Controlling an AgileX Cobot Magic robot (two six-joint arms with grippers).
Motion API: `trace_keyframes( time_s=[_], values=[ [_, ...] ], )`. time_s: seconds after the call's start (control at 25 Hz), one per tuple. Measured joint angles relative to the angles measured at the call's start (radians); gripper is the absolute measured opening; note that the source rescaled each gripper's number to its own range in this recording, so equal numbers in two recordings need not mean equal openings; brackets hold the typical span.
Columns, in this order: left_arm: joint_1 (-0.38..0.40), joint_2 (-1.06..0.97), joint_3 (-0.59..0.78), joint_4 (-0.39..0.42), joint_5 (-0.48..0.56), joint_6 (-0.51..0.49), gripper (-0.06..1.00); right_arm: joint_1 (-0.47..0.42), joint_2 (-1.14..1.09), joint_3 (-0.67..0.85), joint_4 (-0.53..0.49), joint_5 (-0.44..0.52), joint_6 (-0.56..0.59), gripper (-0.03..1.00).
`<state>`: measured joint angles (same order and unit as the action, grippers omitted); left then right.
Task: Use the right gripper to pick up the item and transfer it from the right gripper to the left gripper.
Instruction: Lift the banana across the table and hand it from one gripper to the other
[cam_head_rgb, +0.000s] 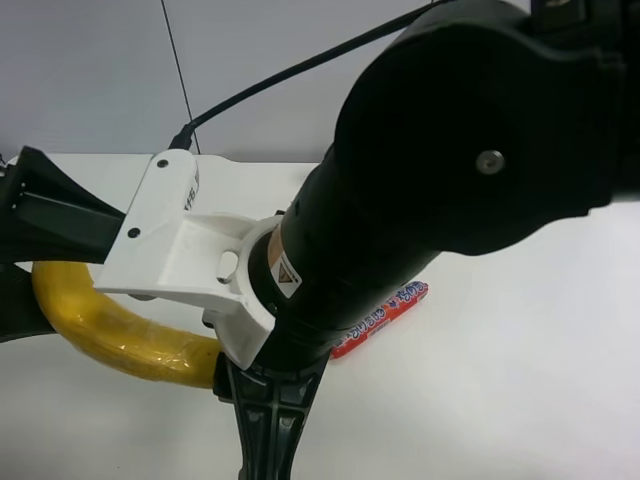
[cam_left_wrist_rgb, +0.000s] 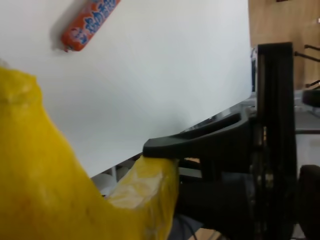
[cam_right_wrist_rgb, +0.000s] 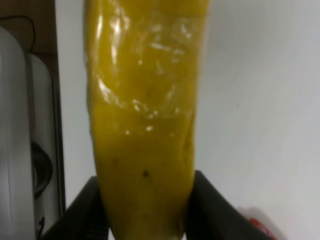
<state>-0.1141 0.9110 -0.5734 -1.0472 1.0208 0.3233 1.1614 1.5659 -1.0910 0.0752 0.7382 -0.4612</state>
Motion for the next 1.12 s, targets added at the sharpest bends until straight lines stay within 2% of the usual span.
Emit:
trace_keyframes(
  time_s=[0.16, 0.24, 0.36, 0.52, 0.6, 0.64, 0.88, 0.92, 1.0, 1.04, 1.08, 1.12],
  values=[
    [0.000, 0.010, 0.000, -0.023, 0.003, 0.003, 0.99, 0.000, 0.000, 0.000, 0.000, -0.007, 0.000, 0.00],
    [0.000, 0.011, 0.000, -0.034, 0.008, 0.003, 0.92, 0.000, 0.000, 0.000, 0.000, -0.009, 0.000, 0.00],
    [0.000, 0.011, 0.000, -0.063, 0.021, 0.003, 0.72, 0.000, 0.000, 0.000, 0.000, -0.015, 0.000, 0.00],
    [0.000, 0.011, 0.000, -0.094, 0.033, 0.003, 0.35, 0.000, 0.000, 0.000, 0.000, -0.019, -0.001, 0.00],
    [0.000, 0.011, 0.000, -0.088, 0.031, 0.008, 0.14, 0.000, 0.000, 0.000, 0.001, -0.022, -0.001, 0.00],
    [0.000, 0.011, 0.000, -0.065, 0.027, 0.013, 0.07, 0.001, 0.000, 0.000, 0.003, -0.021, -0.001, 0.00],
    [0.000, 0.011, 0.000, -0.052, 0.025, 0.022, 0.05, 0.001, -0.001, -0.003, 0.008, -0.018, -0.001, 0.01],
    [0.000, 0.011, 0.000, -0.058, 0.026, 0.019, 0.03, 0.001, -0.001, -0.003, 0.009, -0.022, -0.001, 0.07],
    [0.000, 0.011, -0.001, -0.098, 0.040, 0.016, 0.00, 0.001, 0.001, -0.003, 0.010, -0.035, -0.001, 0.39],
    [0.000, 0.011, -0.001, -0.102, 0.043, 0.015, 0.00, 0.001, 0.001, -0.003, 0.010, -0.036, 0.000, 0.62],
    [0.000, 0.011, -0.001, -0.104, 0.043, 0.014, 0.00, 0.001, 0.001, -0.003, 0.010, -0.036, 0.000, 0.77],
    [0.000, 0.011, -0.001, -0.104, 0.043, 0.014, 0.00, 0.001, 0.001, -0.003, 0.010, -0.034, 0.000, 0.86]
  ],
)
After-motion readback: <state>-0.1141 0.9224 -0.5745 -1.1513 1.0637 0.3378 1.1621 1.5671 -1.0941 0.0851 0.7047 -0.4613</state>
